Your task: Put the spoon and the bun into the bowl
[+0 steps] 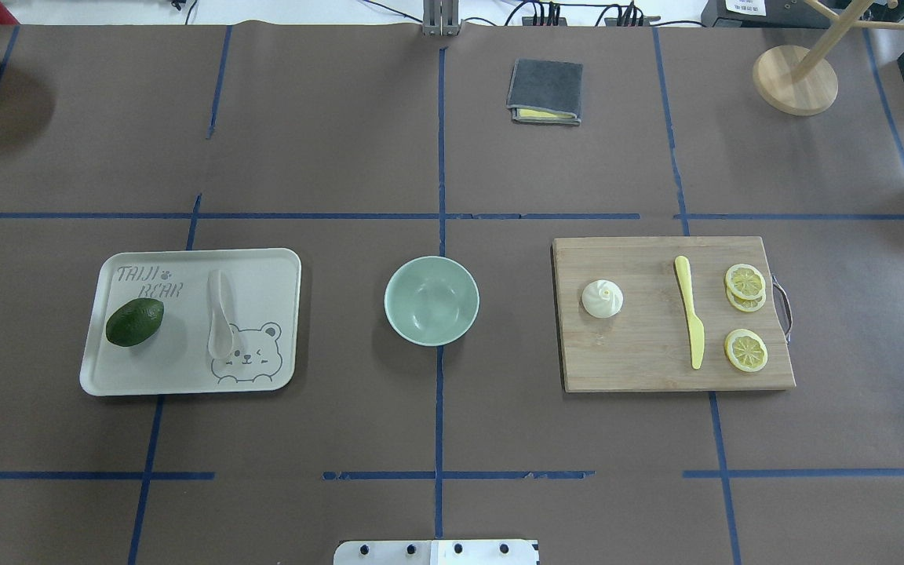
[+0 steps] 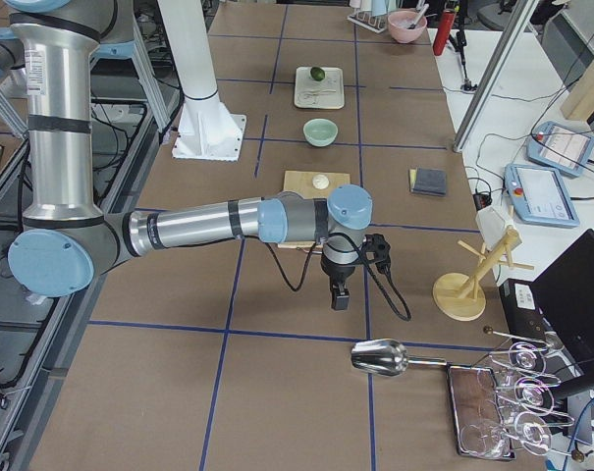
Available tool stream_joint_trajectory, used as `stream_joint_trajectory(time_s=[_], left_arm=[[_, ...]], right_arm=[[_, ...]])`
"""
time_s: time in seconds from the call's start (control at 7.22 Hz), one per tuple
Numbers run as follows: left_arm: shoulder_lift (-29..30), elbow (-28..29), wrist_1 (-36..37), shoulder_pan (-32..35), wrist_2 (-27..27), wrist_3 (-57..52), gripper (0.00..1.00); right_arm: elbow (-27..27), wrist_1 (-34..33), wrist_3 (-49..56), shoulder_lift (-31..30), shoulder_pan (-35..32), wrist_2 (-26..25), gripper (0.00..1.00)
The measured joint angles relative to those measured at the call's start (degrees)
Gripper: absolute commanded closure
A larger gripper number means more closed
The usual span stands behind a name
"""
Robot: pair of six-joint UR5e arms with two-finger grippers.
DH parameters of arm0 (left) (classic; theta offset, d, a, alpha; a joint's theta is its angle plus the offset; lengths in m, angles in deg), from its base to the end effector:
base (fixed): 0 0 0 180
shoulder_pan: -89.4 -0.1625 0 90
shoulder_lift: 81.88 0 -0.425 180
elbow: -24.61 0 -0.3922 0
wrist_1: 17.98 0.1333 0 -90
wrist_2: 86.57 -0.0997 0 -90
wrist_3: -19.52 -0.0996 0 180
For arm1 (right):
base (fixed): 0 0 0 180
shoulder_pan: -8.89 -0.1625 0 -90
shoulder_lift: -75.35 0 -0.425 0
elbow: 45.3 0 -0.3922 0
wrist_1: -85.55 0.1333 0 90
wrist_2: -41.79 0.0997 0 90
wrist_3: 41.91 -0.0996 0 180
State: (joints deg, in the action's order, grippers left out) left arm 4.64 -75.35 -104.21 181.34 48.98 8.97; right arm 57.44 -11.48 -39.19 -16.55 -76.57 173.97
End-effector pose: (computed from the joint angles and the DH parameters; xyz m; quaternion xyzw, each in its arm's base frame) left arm -0.0780 -0.4644 0.6074 0.0638 0.3823 0.0783 0.9185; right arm 0.0286 -0.4793 0.5805 0.0253 -0.3601 -0.0710 0.9299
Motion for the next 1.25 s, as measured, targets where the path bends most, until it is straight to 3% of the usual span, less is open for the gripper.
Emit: stream_joint_trajectory(time_s=[0.83, 1.25], left_arm=[[1.2, -1.0, -1.6, -1.6, -0.2, 0.1, 0.0], [3.7, -1.0, -11.3, -4.9, -0.2, 0.4, 0.0]], right_arm=[[0.2, 0.0, -0.1, 1.1, 0.1, 0.1, 0.0], [0.1, 3.8, 0.1, 3.1, 1.9, -0.4, 0.0]])
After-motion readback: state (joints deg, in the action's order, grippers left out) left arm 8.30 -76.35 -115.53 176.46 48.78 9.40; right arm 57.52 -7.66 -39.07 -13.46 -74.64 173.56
